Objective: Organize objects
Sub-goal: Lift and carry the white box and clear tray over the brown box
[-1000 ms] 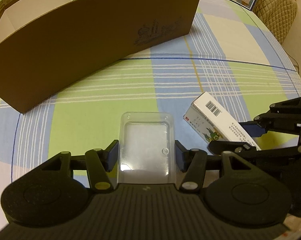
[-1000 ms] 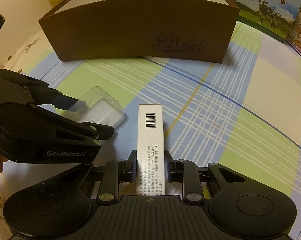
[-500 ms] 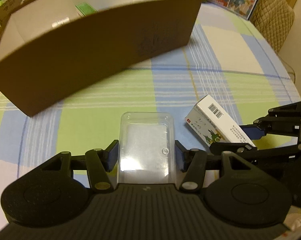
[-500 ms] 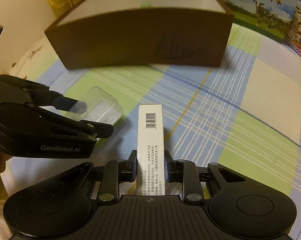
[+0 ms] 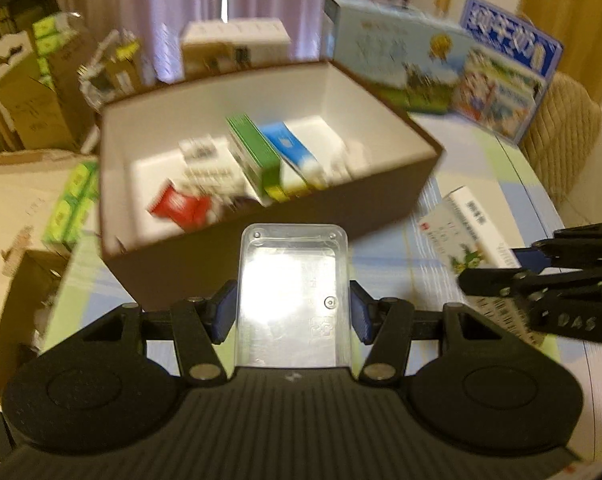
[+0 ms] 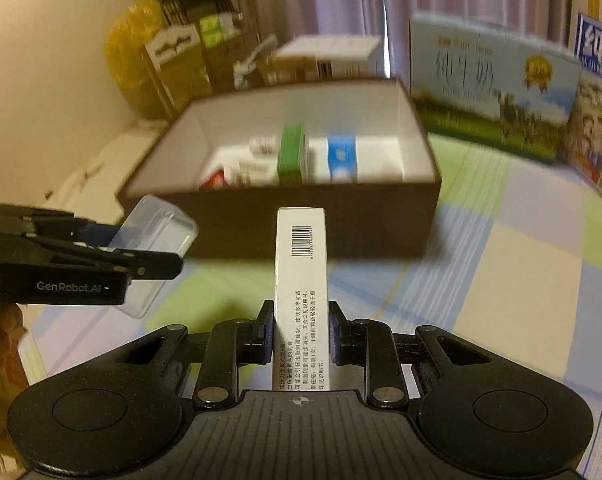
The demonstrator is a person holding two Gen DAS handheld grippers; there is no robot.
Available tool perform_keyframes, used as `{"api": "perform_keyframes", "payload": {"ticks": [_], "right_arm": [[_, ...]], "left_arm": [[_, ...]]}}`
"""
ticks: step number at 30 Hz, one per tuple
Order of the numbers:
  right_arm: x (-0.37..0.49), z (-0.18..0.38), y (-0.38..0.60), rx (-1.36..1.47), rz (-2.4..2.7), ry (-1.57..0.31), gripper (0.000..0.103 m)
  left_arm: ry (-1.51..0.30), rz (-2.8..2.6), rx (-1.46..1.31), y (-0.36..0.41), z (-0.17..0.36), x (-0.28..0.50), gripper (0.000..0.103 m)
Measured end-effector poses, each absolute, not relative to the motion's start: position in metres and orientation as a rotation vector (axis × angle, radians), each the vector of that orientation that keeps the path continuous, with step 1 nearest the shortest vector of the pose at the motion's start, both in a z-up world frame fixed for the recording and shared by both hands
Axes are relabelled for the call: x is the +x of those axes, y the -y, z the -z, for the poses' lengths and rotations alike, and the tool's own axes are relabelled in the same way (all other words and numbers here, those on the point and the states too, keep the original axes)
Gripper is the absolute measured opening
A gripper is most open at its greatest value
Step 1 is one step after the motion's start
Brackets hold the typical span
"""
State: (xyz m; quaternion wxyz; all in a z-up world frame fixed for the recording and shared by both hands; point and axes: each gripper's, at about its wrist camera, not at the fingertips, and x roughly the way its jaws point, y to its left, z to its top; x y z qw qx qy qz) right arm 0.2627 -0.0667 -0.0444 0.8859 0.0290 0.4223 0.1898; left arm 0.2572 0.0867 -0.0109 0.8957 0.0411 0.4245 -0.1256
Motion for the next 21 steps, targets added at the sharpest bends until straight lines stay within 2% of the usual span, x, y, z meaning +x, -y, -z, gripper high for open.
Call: {"api": "perform_keyframes", "payload": {"ticks": [12, 21], "right_arm": [[0.349, -0.007, 0.062, 0.079, -0.416, -0.748, 0.022], [0.433, 0.0, 0.052, 0.077, -0.388, -0.774, 0.022]], "left_arm": [[-0.763, 0.123, 0.097, -0.123, -0.032, 0.333, 0.053], [-0.822, 0.051, 0.118, -0.136, -0.016, 0.412, 0.053]]}}
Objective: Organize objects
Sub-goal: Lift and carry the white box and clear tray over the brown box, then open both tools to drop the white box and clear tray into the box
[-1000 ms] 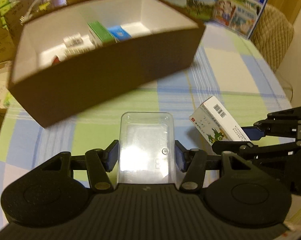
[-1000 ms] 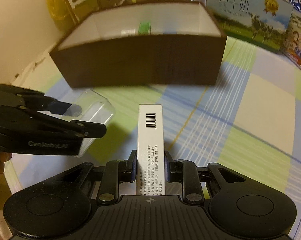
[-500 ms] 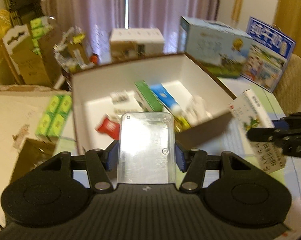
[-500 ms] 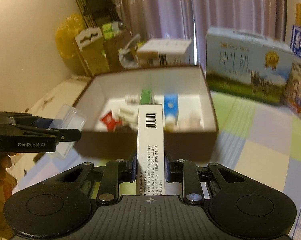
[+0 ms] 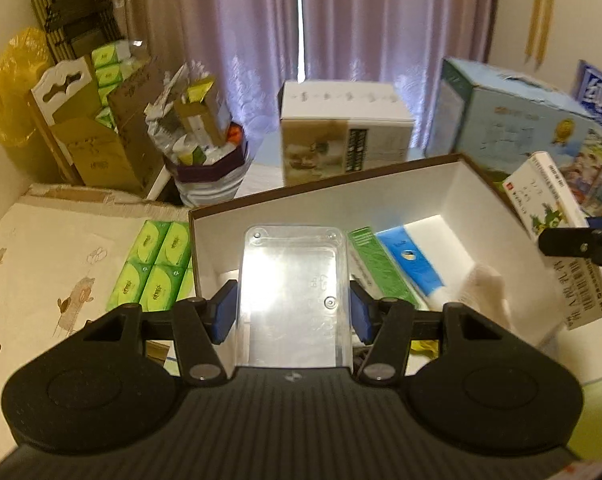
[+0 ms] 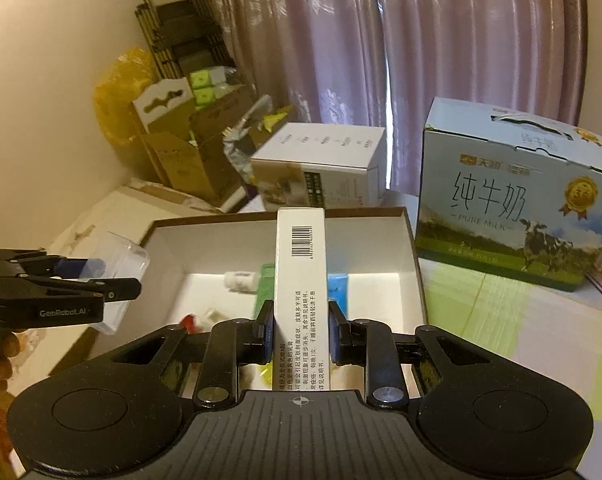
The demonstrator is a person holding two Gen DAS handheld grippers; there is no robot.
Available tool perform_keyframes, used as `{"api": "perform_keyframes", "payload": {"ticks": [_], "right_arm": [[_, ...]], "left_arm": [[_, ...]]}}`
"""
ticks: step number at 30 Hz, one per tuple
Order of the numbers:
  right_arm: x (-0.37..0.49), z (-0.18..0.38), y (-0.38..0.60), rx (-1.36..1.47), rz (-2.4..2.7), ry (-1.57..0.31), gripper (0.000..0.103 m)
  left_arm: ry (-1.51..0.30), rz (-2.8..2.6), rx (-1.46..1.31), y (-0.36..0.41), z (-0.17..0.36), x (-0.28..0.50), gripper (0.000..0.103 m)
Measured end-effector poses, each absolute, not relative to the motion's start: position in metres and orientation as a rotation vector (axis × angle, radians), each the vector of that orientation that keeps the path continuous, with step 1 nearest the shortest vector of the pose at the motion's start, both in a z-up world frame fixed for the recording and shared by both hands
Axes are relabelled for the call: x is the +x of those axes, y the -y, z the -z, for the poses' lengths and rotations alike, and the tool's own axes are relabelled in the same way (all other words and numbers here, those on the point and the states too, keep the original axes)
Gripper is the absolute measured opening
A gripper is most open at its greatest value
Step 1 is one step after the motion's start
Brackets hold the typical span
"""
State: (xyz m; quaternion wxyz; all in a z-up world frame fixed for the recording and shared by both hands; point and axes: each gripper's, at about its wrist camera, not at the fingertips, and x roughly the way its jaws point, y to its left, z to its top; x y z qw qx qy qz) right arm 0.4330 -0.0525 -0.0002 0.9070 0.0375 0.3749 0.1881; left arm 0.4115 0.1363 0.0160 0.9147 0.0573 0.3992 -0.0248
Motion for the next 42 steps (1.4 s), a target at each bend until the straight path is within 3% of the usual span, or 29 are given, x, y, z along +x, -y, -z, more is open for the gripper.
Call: {"api": "perform_keyframes", "payload": {"ticks": [14, 27, 30, 42], "right_arm": [[0.509, 0.051, 0.045, 0.002, -0.312, -0.87, 0.022], [0.528, 0.066, 0.049, 0.008, -0.292, -0.901, 0.022], [0.53, 0.066, 0.049, 0.01, -0.29, -0.902, 0.022], [0.538, 0.072, 0.047, -0.002, -0.276, -0.914, 0.022]], "left_arm": [[-0.963, -0.04, 0.125, -0.145, 0.046, 0.491, 0.053], [-0.975, -0.063, 0.157, -0.139, 0.066, 0.517, 0.053], [-0.969, -0.056, 0.159, -0.138, 0.066, 0.518, 0.066], [-0.949, -0.044, 0.16, -0.139, 0.062, 0.517, 0.073]]}}
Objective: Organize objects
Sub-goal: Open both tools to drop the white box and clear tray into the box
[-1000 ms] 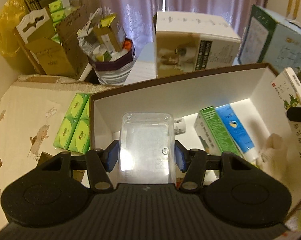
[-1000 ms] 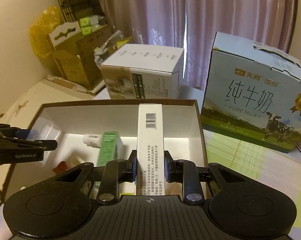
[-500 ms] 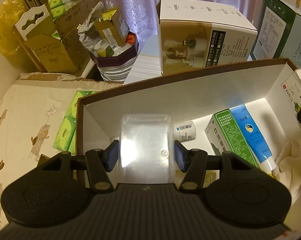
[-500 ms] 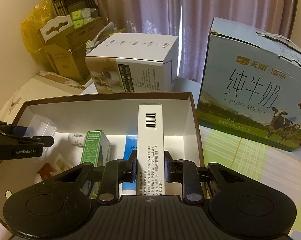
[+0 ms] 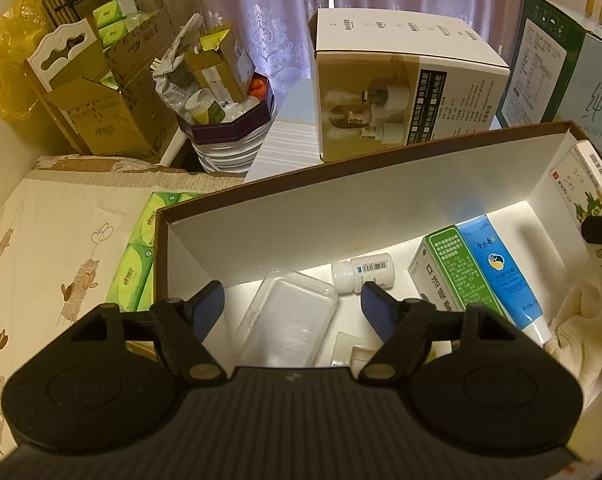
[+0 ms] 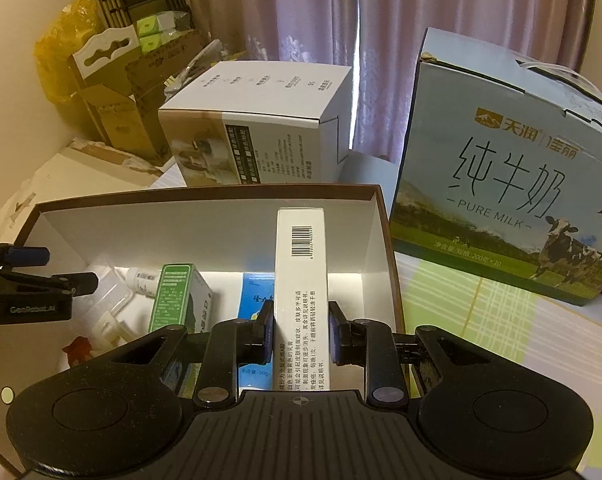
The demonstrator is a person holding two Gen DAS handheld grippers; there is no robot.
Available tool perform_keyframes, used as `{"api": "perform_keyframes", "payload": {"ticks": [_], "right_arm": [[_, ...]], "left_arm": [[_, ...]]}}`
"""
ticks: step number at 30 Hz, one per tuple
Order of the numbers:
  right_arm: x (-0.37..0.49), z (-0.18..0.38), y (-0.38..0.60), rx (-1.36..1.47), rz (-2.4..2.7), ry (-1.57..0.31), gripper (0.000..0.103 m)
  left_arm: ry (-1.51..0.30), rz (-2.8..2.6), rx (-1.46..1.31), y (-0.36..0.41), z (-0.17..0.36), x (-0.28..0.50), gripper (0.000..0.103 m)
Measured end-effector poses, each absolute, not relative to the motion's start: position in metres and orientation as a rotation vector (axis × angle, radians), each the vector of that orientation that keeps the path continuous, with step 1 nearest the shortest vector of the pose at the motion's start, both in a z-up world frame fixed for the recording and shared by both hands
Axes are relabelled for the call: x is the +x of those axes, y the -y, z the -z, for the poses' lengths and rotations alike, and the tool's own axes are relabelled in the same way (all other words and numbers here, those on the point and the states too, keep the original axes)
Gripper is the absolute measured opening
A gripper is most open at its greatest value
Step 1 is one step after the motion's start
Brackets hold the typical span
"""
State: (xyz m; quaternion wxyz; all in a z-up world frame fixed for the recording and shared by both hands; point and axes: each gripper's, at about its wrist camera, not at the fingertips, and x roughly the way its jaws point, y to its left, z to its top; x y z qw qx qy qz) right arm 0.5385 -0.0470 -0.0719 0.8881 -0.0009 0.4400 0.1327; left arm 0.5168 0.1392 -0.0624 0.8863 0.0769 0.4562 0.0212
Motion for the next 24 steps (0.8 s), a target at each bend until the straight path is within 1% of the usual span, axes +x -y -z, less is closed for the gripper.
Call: {"api": "perform_keyframes", "payload": {"ticks": [5, 6, 8, 12, 15, 16, 19, 24], "right_arm": [[0.542, 0.074, 0.046, -0.016, -0.255, -0.882, 0.023], [0.542, 0.073, 0.046, -0.016, -0.247, -0.864, 0.023], [0.543, 0.073, 0.046, -0.027, -0.225, -0.858, 0.025], [0.538, 0.069, 0.051, -0.01, -0.232, -0.853, 0.037], [0.528, 0.067, 0.054, 0.011, -0.251, -0.855, 0.047], [0.524, 0.066, 0.055, 0.015, -0.257, -0.854, 0.05], [0.511, 0.063, 0.056, 0.029, -0.269, -0.856, 0.056], [0.488, 0.053, 0.055, 0.061, -0.281, -0.846, 0.062]], "left_arm": [[-0.938, -0.027, 0.15, -0.14, 0.061, 0.515, 0.078], [-0.935, -0.023, 0.149, -0.139, 0.06, 0.515, 0.081], [-0.927, -0.014, 0.141, -0.139, 0.059, 0.512, 0.082], [-0.916, 0.009, 0.131, -0.137, 0.055, 0.504, 0.086], [-0.905, 0.017, 0.129, -0.135, 0.051, 0.498, 0.094], [-0.9, 0.021, 0.126, -0.134, 0.049, 0.496, 0.094], [-0.888, 0.033, 0.115, -0.132, 0.042, 0.487, 0.096], [-0.855, 0.065, 0.104, -0.13, 0.027, 0.47, 0.1]]}}
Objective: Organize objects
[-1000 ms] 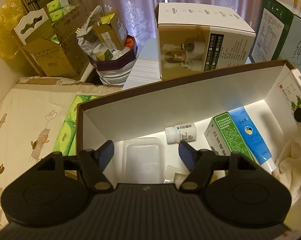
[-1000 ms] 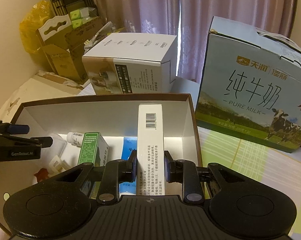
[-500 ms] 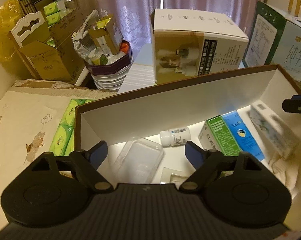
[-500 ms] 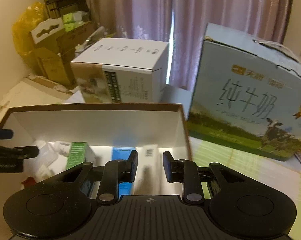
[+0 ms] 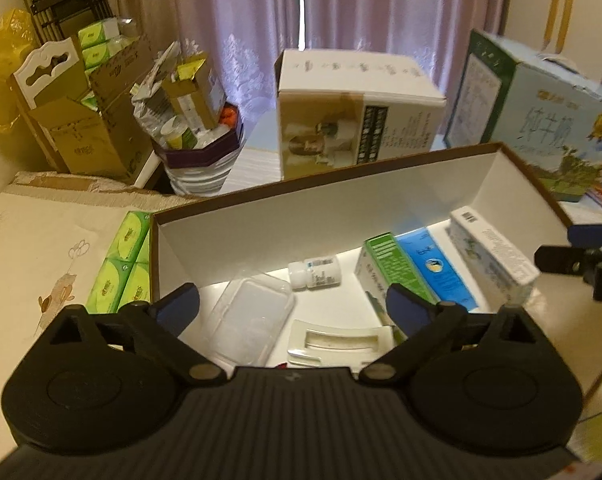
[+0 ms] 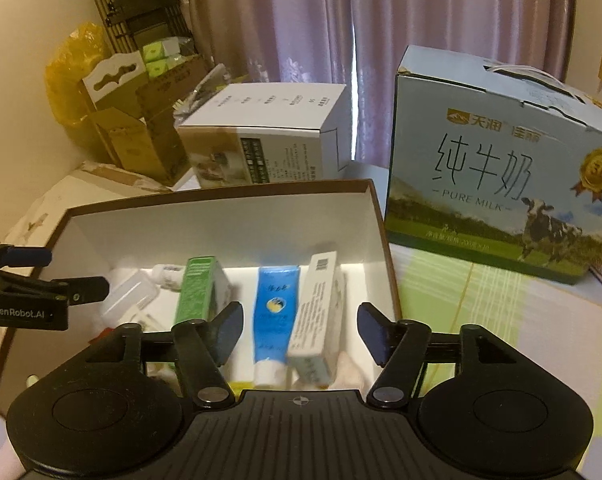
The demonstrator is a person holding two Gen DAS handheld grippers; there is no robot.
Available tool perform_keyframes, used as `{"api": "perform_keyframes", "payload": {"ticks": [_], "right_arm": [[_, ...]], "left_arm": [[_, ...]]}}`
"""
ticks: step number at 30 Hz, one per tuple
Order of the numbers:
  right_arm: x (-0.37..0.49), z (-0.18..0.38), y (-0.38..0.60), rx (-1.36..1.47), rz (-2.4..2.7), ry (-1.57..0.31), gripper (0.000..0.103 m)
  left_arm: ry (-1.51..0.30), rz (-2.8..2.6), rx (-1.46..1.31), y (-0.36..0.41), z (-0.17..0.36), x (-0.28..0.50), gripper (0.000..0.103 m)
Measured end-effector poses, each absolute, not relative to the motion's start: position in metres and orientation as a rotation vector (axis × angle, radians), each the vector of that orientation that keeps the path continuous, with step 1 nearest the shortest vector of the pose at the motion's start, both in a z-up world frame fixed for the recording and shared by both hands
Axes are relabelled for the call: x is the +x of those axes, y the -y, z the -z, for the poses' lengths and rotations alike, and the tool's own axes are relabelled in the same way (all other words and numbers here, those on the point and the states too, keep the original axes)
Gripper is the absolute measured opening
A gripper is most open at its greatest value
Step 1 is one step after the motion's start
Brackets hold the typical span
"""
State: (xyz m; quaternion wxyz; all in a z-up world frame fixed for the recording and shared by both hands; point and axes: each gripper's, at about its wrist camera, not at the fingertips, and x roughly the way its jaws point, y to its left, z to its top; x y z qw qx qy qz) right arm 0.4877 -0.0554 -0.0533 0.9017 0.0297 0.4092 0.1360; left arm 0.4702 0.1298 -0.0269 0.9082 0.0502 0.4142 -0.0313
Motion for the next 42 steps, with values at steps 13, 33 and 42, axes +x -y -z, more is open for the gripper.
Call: {"api": "perform_keyframes", "payload": {"ticks": [13, 33, 42], "right_arm": [[0.417, 0.024, 0.048, 0.131, -0.235, -0.806, 0.067], [0.299, 0.001, 0.058, 0.174, -0.261, -0.769, 0.069], [0.241, -0.004, 0.081, 0.18, -0.332, -0.755, 0.07]], "left_arm": [[-0.769, 0.113, 0.114, -0.129, -0.006, 0.406, 0.102], [-0.774, 0.103, 0.022, -0.113, -0.034, 0.254, 0.102], [-0.79, 0.059, 0.007, -0.081, -0.036, 0.189, 0.102]]}}
